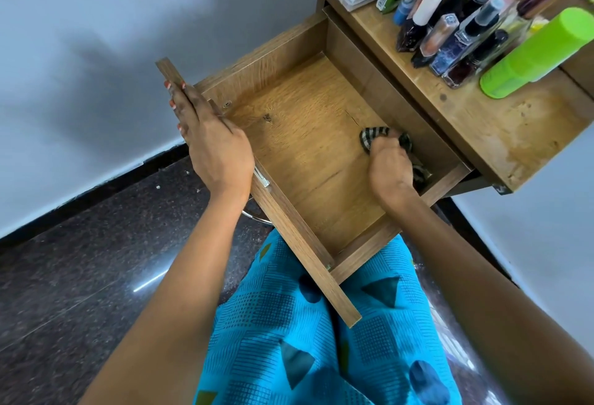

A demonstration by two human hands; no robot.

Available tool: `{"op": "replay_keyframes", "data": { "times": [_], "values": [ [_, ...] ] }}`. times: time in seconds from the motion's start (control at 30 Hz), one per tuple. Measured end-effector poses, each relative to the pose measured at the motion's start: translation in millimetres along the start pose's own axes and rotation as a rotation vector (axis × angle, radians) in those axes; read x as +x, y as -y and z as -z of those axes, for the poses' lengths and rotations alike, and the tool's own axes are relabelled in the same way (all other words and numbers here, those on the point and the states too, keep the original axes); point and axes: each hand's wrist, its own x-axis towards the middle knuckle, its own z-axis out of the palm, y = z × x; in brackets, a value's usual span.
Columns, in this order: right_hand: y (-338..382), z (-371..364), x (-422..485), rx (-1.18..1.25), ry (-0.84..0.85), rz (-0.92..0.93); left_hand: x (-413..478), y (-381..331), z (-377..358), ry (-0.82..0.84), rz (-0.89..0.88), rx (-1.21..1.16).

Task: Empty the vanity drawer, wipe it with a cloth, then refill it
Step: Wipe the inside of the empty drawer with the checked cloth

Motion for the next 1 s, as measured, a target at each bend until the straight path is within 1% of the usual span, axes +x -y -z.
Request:
{"op": "replay_keyframes", "data": {
  "times": [0.1, 0.17, 0.27, 0.37, 0.43, 0.53, 0.6, 0.7, 0.77, 0.87, 1.0],
  "values": [
    [25.3, 5.1, 17.6, 0.058, -0.08, 0.002, -1.2, -0.3, 1.1, 0.001, 0.005, 0.007],
    [45.5, 9.7, 33.2, 0.1, -0.126, 0.036, -0.8, -0.2, 1.7, 0.003, 0.006, 0.013],
    [62.3, 15.9, 47.3, 0.103, -0.154, 0.118, -0.9, 0.7, 1.4, 0.001, 0.002, 0.019],
    [56.0, 10.7, 46.6, 0.075, -0.141, 0.139, -1.0, 1.2, 1.3, 0.006, 0.005, 0.016],
    [47.4, 2.9, 33.6, 0.046, -0.108, 0.118, -1.0, 1.1, 1.1, 0.005, -0.001, 0.011],
    [37.8, -7.6, -0.3, 0.041, 0.019, 0.049, -1.6, 0.7, 1.1, -0.001, 0.001, 0.006],
    [33.9, -14.9, -22.9, 0.01, 0.086, 0.04, -2.0, 0.4, 0.7, -0.001, -0.003, 0.002],
    [36.4, -23.2, -35.2, -0.031, 0.095, 0.036, -1.6, 1.0, 1.1, -0.003, -0.008, 0.003],
    [39.6, -21.5, -23.4, -0.029, 0.057, 0.034, -0.9, 1.0, 0.9, -0.005, -0.01, 0.003],
    [38.2, -13.2, 8.8, -0.029, -0.047, 0.044, -1.2, 0.1, 0.8, 0.001, -0.009, 0.001],
    [35.4, -9.4, 24.9, -0.113, -0.121, 0.04, -0.1, 0.7, 0.9, 0.002, -0.01, 0.003]
  ]
}}
